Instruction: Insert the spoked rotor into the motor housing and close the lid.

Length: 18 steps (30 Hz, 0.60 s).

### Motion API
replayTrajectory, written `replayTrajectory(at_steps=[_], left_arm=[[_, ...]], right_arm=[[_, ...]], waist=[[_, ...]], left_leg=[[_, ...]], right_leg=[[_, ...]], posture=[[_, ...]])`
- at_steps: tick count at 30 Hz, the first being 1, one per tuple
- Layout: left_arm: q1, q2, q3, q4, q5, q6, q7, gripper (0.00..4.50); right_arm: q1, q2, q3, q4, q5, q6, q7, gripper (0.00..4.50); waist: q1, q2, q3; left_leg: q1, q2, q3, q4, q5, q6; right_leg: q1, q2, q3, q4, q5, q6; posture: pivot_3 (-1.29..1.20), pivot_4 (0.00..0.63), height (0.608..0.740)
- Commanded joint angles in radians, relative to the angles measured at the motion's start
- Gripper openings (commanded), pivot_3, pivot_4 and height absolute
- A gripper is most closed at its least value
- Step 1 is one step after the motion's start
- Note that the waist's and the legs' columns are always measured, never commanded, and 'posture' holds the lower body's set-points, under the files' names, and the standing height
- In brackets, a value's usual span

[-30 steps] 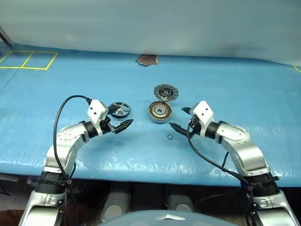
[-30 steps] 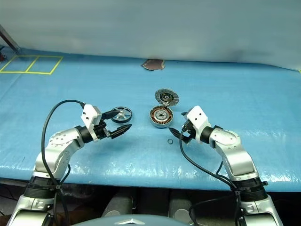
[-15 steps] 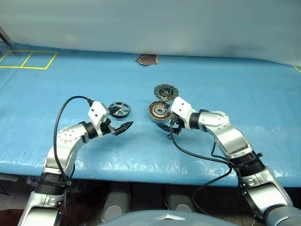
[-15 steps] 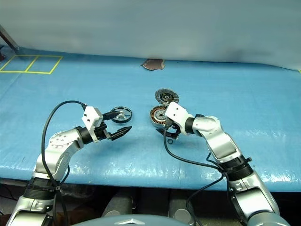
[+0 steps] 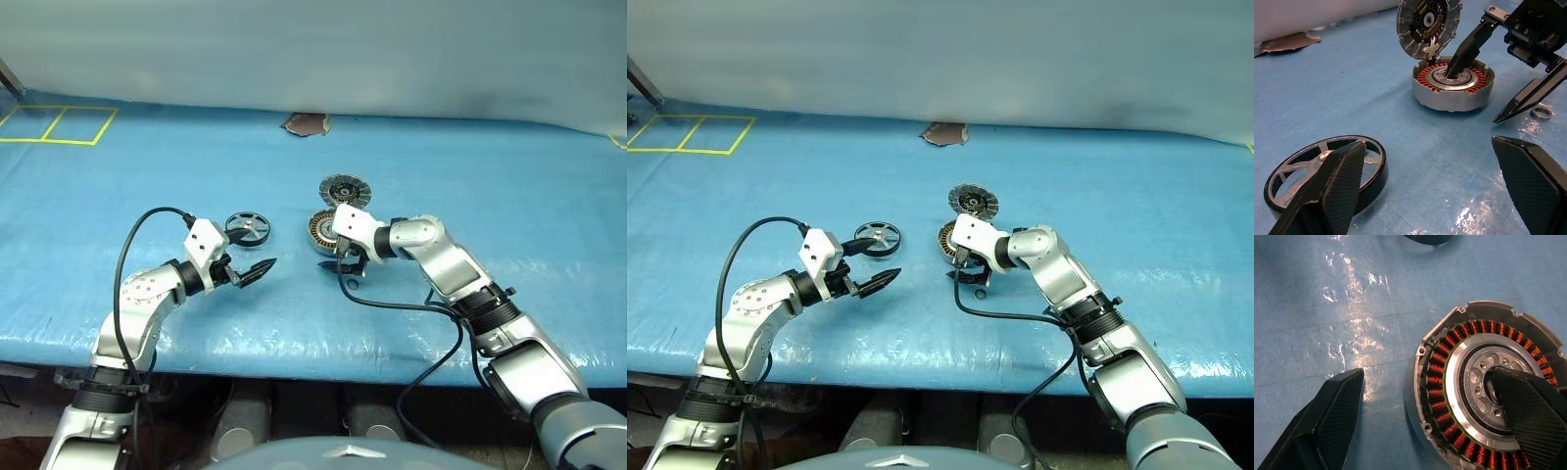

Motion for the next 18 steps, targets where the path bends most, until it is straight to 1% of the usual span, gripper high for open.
replayTrajectory(at_steps=[1,5,14,16,18], left_arm=[[0.001,0.002,0.012,-0.044,-0.004,-0.021,0.003,4.5],[0.002,0.0,0.01,-0.043,-0.002,-0.024,0.005,4.5],[0.007,-0.007,0.004,-0.037,0.006,-0.032,0.008,4.5],[0.009,-0.01,0.002,-0.037,0.007,-0.033,0.009,4.5],[0.013,-0.012,0.001,-0.039,0.009,-0.034,0.011,4.5]], right_arm=[[-0.03,-0.004,0.029,0.051,-0.045,0.011,0.025,4.49],[-0.075,-0.006,0.069,0.089,-0.097,0.026,0.057,4.49],[-0.154,0.009,0.14,0.12,-0.141,0.079,0.194,4.49],[-0.162,0.016,0.145,0.122,-0.146,0.089,0.214,4.11],[-0.171,0.024,0.148,0.13,-0.153,0.095,0.222,3.59]], waist=[[-0.001,0.0,0.0],[-0.004,0.0,0.0],[-0.005,0.0,0.0],[-0.005,0.0,0.0],[-0.005,0.0,0.0]], left_leg=[[0.001,0.0,0.0,0.0,0.0,0.0],[0.003,0.0,0.0,0.0,0.0,-0.001],[0.005,0.0,-0.001,0.001,0.0,-0.001],[0.004,0.0,-0.001,0.0,0.0,-0.001],[0.004,0.0,-0.001,0.0,0.0,-0.001]], right_leg=[[0.001,0.0,0.0,0.0,0.0,0.0],[0.003,0.0,0.0,0.0,0.0,0.0],[0.001,0.0,0.0,0.001,0.0,0.0],[0.001,0.0,0.0,0.001,0.0,0.0],[0.001,0.0,0.0,0.001,0.0,0.0]], posture=[[0.0,0.15,0.74],[0.0,0.15,0.74],[0.0,0.15,0.74],[0.0,0.15,0.74],[0.0,0.15,0.74]])
